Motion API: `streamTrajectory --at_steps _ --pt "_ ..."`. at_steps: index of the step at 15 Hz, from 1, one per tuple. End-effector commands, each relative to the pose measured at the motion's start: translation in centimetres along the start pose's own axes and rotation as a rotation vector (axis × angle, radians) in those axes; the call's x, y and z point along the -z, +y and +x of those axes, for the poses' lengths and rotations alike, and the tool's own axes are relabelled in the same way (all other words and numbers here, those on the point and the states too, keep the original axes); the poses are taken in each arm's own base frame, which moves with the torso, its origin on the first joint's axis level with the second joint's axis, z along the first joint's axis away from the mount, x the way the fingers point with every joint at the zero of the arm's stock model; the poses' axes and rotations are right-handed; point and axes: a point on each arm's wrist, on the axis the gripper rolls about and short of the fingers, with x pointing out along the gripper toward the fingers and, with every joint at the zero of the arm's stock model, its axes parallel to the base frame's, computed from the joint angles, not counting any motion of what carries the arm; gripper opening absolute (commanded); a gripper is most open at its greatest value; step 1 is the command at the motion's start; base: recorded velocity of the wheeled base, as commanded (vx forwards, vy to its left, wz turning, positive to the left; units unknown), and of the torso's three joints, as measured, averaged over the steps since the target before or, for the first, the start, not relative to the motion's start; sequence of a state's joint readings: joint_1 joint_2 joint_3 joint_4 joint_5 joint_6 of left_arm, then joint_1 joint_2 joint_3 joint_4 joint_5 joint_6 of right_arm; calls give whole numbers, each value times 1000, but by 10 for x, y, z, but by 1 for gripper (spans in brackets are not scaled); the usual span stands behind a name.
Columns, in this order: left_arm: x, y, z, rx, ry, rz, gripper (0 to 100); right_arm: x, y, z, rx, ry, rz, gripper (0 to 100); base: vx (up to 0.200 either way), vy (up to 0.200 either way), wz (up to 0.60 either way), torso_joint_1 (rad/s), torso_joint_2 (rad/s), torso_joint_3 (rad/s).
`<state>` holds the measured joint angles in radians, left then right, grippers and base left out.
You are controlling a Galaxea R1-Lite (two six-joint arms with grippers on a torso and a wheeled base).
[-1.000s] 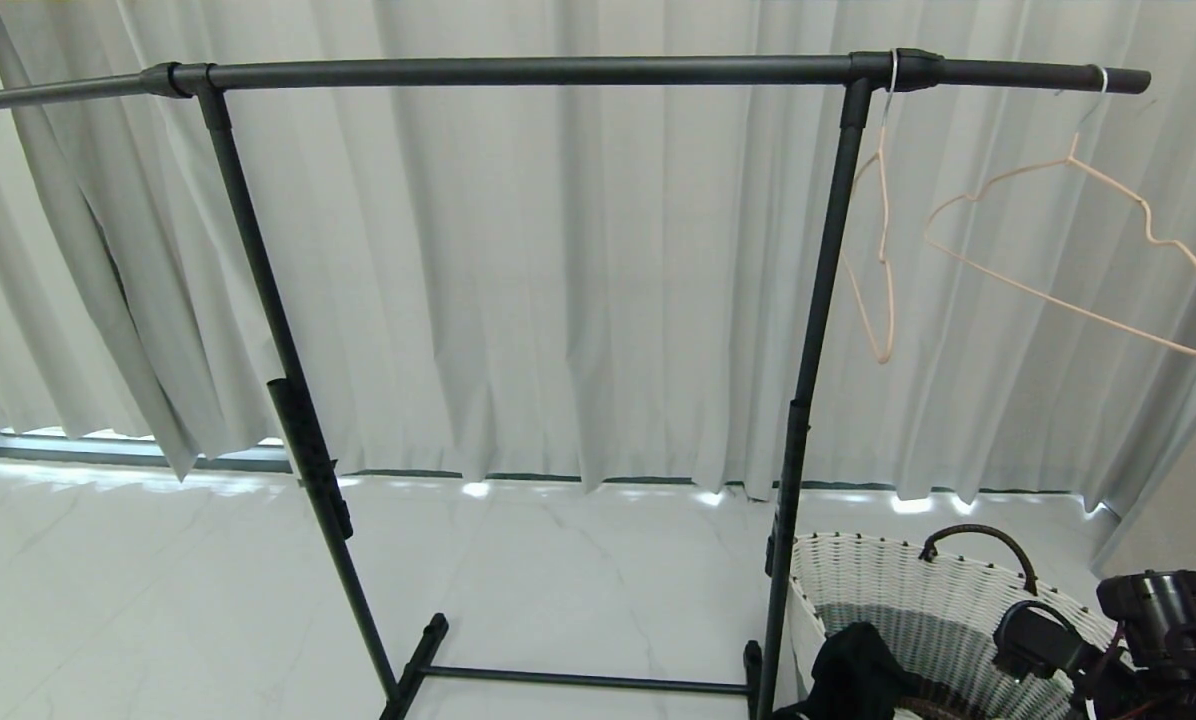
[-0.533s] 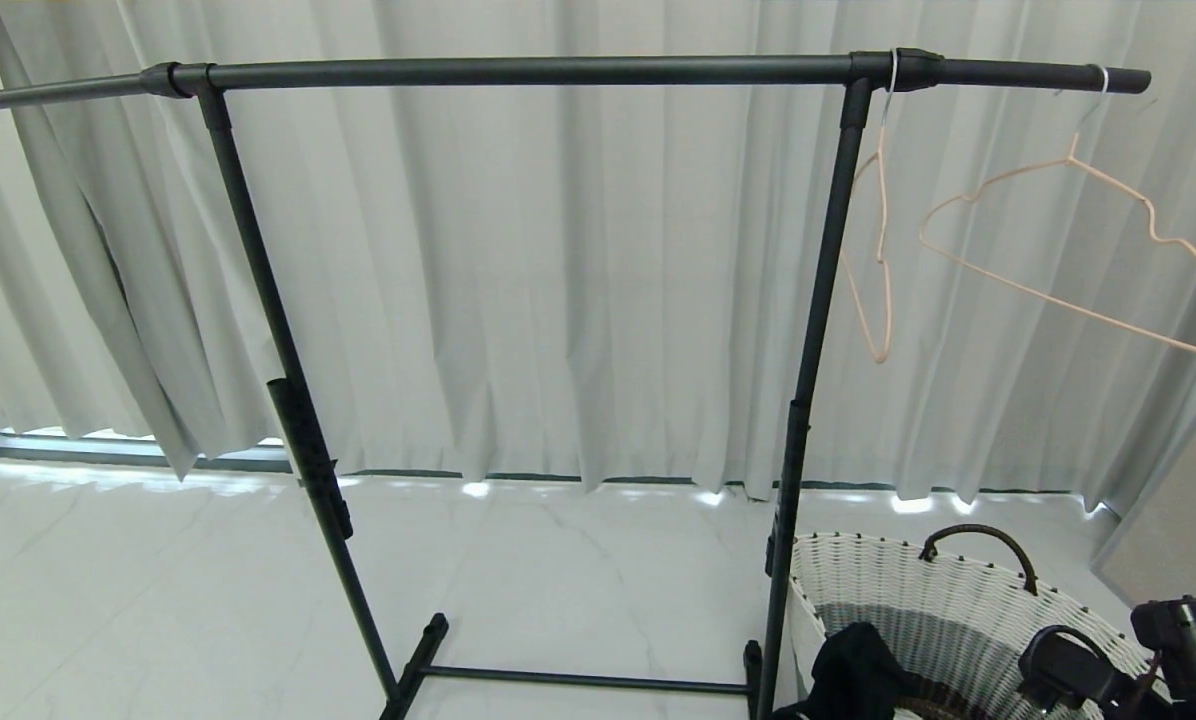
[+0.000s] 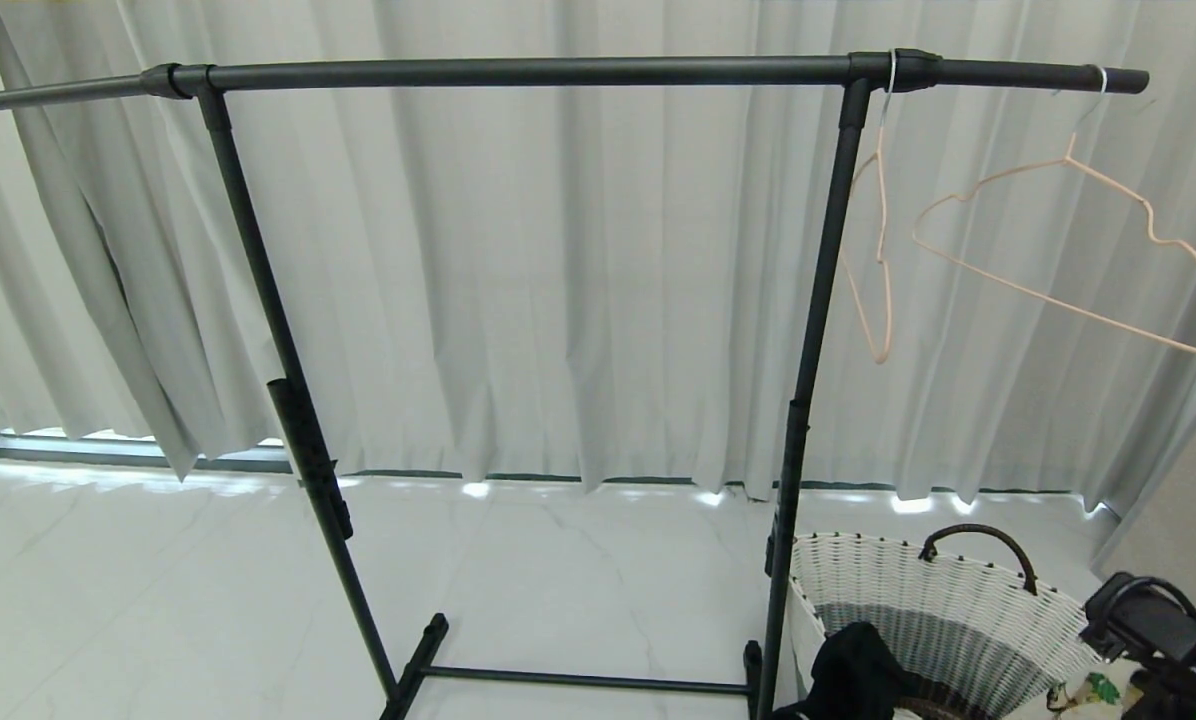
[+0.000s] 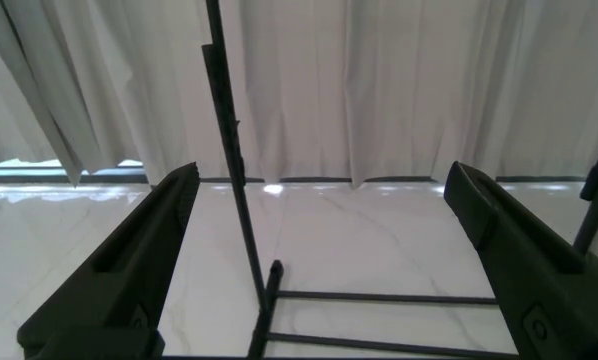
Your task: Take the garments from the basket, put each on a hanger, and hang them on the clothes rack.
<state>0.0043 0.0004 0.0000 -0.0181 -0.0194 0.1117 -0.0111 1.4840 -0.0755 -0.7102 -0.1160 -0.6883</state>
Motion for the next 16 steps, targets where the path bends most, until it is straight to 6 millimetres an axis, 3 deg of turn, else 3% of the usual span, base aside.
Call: streamTrajectory --at_steps 1,4,6,8,13,16 --pt "0 0 0 -1 1 0 100 -31 -30 -11 90 -97 20 0 0 0 0 0 0 0" --pt "0 0 0 -1 1 2 100 -60 -52 -59 25 -71 -14 0 -200 0 0 4 4 2" --pt "0 0 0 -1 1 2 100 -65 -60 -96 -11 -54 -29 0 -200 0 0 0 0 5" --pt "0 0 0 -1 1 2 100 -64 -59 -117 -16 -81 -42 0 -200 0 0 5 2 5" --pt "0 0 0 -1 1 -1 100 -74 -50 -134 -61 -203 -120 0 -200 0 0 -1 0 5" --pt "0 0 0 -1 -1 -1 100 -92 -51 -142 -103 -257 -166 0 0 0 0 0 0 0"
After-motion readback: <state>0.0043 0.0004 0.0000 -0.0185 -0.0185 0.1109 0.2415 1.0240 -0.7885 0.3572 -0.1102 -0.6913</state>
